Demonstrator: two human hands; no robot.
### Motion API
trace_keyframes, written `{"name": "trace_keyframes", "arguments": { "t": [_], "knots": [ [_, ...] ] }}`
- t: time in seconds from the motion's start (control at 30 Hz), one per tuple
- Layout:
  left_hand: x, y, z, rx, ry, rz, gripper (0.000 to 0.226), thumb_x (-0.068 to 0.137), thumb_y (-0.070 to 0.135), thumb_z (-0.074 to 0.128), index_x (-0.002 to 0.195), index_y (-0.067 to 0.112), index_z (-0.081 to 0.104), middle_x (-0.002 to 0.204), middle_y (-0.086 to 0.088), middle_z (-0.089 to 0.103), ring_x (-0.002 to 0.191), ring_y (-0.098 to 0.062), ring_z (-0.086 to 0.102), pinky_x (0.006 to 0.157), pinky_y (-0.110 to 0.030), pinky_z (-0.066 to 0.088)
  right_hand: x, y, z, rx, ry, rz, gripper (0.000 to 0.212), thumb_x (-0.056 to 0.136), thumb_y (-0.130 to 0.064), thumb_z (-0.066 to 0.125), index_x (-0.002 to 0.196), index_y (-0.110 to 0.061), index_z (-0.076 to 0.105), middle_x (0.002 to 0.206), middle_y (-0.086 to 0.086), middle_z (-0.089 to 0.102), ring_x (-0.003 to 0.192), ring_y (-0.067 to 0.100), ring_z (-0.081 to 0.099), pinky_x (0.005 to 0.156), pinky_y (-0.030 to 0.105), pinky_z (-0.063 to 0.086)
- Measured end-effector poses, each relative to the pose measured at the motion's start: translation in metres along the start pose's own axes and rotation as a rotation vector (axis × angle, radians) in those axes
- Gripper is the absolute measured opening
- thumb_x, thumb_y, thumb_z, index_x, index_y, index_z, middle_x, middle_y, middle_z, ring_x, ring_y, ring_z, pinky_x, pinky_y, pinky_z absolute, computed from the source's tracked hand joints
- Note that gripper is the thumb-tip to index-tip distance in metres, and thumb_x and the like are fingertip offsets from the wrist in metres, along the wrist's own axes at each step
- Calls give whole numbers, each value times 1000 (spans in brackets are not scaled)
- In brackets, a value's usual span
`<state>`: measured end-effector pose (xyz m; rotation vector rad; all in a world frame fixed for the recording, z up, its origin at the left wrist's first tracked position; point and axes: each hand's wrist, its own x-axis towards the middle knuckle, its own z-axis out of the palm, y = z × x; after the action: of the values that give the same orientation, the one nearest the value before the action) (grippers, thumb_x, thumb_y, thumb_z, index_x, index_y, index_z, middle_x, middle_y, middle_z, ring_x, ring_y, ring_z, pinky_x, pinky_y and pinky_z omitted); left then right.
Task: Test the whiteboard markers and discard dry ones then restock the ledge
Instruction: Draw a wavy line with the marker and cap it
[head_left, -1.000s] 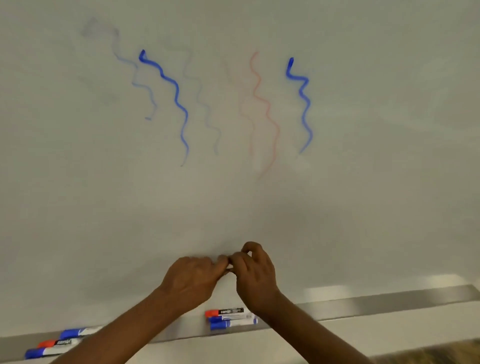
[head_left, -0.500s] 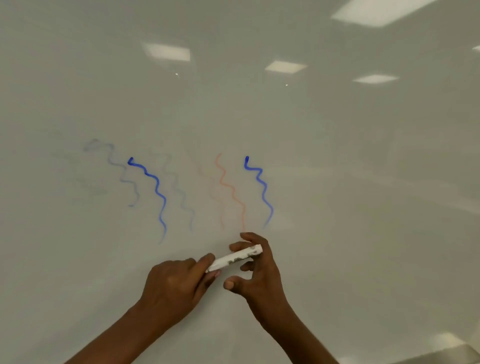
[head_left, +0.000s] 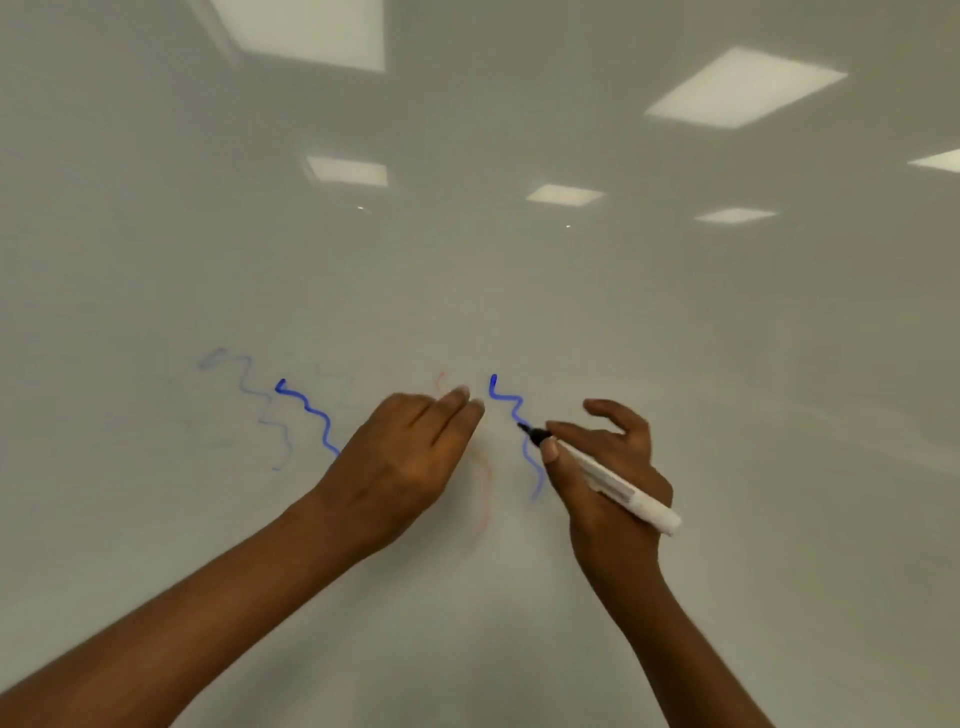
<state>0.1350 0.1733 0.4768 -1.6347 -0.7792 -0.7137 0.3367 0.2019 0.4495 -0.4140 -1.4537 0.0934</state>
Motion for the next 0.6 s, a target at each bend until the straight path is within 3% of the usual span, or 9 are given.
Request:
{"name": "trace_keyframes", "arguments": {
  "t": [0.07, 0.13, 0.23, 0.33, 0.4, 0.47, 0.57, 0.6],
  "knots": [
    [18, -6, 1, 87, -20, -35, 39, 97, -7, 22, 128, -7, 46, 129, -34, 51, 113, -49, 55, 87, -55, 48, 12, 9, -4, -154, 101, -24, 18, 86, -32, 61, 87, -18, 72, 93, -23, 64, 121, 7, 48, 89, 29, 47],
    [31, -7, 4, 133, -82, -127, 49, 94, -9, 16, 135, -5, 40, 139, -37, 37, 127, -57, 35, 95, -68, 36, 24, 13, -4, -182, 135, 31, 21, 85, -37, 60, 87, -19, 71, 92, -28, 62, 124, 6, 44, 89, 39, 47],
    [37, -5, 13, 145, -115, -224, 66, 77, -19, 39, 140, -1, 31, 145, -37, 26, 132, -60, 21, 97, -75, 26, 34, 23, 2, -158, 124, 76, 10, 82, -28, 66, 87, -20, 70, 99, -42, 55, 123, 10, 46, 90, 45, 42],
    [43, 2, 12, 65, -148, -292, 82, 61, -21, 68, 132, -2, 35, 145, -38, 26, 132, -60, 20, 97, -76, 23, 39, 36, 9, -221, 72, 27, 11, 83, -29, 63, 82, -23, 73, 79, -25, 64, 124, -4, 36, 93, 43, 37],
    [45, 8, 9, 10, -181, -380, 64, 78, -1, 68, 134, -1, 37, 149, -30, 26, 139, -50, 19, 109, -67, 14, 38, 45, 11, -242, 55, -22, 15, 84, -29, 61, 81, -22, 74, 75, -17, 66, 124, 0, 37, 93, 43, 36],
    [41, 8, 13, -94, -166, -511, 46, 99, 26, 43, 140, 5, 37, 154, -18, 25, 144, -35, 15, 117, -51, 2, 35, 53, 9, -256, 29, -98, 16, 85, -26, 61, 80, -19, 74, 73, -13, 66, 122, 12, 43, 91, 45, 35],
    [26, 7, 22, -215, -20, -323, 14, 99, 5, 36, 110, 4, 44, 139, -25, 35, 136, -45, 26, 105, -71, 17, 26, 62, 0, -327, 51, -164, 16, 85, -24, 61, 77, -20, 74, 71, -13, 65, 119, 17, 47, 90, 47, 33],
    [20, 5, 27, -216, 40, -258, 14, 100, 3, 30, 105, 5, 43, 135, -24, 35, 134, -46, 27, 103, -73, 19, 23, 64, -4, -322, 79, -130, 15, 84, -25, 61, 76, -21, 73, 70, -13, 65, 119, 14, 47, 90, 47, 33]
  ]
}}
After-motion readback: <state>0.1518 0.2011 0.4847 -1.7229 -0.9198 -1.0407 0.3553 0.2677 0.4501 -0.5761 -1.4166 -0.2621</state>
